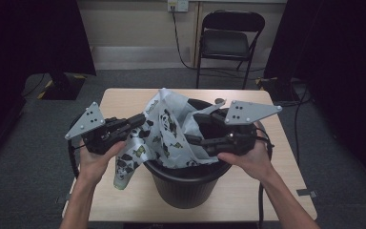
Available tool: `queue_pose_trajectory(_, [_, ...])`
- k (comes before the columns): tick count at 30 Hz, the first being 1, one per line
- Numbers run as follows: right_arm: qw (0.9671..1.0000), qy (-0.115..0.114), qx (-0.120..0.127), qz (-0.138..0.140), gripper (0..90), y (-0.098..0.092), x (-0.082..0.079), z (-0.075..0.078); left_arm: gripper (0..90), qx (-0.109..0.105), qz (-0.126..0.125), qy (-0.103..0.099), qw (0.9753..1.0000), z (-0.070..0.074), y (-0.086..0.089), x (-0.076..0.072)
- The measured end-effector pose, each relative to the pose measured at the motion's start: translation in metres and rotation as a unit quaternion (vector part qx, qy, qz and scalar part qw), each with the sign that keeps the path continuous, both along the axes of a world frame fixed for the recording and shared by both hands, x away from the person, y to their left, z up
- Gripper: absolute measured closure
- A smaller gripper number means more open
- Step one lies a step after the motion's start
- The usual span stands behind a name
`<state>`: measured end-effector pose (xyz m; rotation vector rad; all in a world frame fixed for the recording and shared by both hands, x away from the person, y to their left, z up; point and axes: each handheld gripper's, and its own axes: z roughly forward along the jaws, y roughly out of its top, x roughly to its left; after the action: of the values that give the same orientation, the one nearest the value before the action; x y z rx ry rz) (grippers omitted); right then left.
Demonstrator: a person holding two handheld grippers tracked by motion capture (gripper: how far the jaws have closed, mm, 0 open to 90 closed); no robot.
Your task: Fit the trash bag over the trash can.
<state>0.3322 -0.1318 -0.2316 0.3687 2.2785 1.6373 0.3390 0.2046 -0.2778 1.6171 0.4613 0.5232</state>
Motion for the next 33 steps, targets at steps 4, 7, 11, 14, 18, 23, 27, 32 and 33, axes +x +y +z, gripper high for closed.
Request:
queue_pose_trajectory(4, [0.9990, 0.007, -0.044, -0.002, 47.3, 0.012, 0.004, -0.003, 89.6, -0.006, -0.024, -0.017, 0.9996, 0.012, -0.008, -0.008])
queue_pose_trajectory(7, [0.9988, 0.012, -0.048, 0.000, 48.4, 0.012, 0.005, -0.003, 89.5, 0.004, -0.046, -0.027, 0.9986, 0.023, -0.022, -0.013])
queue_pose_trajectory(11, [0.9984, 0.014, -0.055, -0.001, 49.1, 0.012, 0.005, -0.005, 87.0, 0.025, -0.076, -0.029, 0.9964, 0.030, -0.045, -0.016])
queue_pose_trajectory(14, [0.9983, 0.012, -0.057, -0.005, 48.8, 0.012, 0.004, -0.005, 67.2, 0.022, -0.084, -0.013, 0.9961, 0.032, -0.059, -0.017])
queue_pose_trajectory(18, [0.9980, 0.009, -0.062, -0.001, 48.8, 0.011, 0.003, -0.005, 48.9, 0.028, -0.105, -0.025, 0.9938, 0.036, -0.075, -0.020])
queue_pose_trajectory(23, [0.9980, 0.007, -0.063, -0.001, 48.6, 0.010, 0.002, -0.005, 51.3, 0.040, -0.137, -0.020, 0.9896, 0.036, -0.086, -0.018])
queue_pose_trajectory(27, [0.9982, 0.007, -0.059, -0.003, 47.5, 0.006, 0.001, -0.004, 68.6, 0.050, -0.131, -0.021, 0.9899, 0.034, -0.085, -0.018])
queue_pose_trajectory(32, [0.9993, 0.007, -0.033, -0.014, 46.1, -0.006, 0.002, -0.003, 66.9, 0.070, -0.095, -0.016, 0.9929, 0.032, -0.078, -0.015])
queue_pose_trajectory(33, [0.9995, 0.007, -0.026, -0.015, 45.9, -0.008, 0.002, -0.003, 66.0, 0.068, -0.092, -0.012, 0.9933, 0.031, -0.075, -0.014])
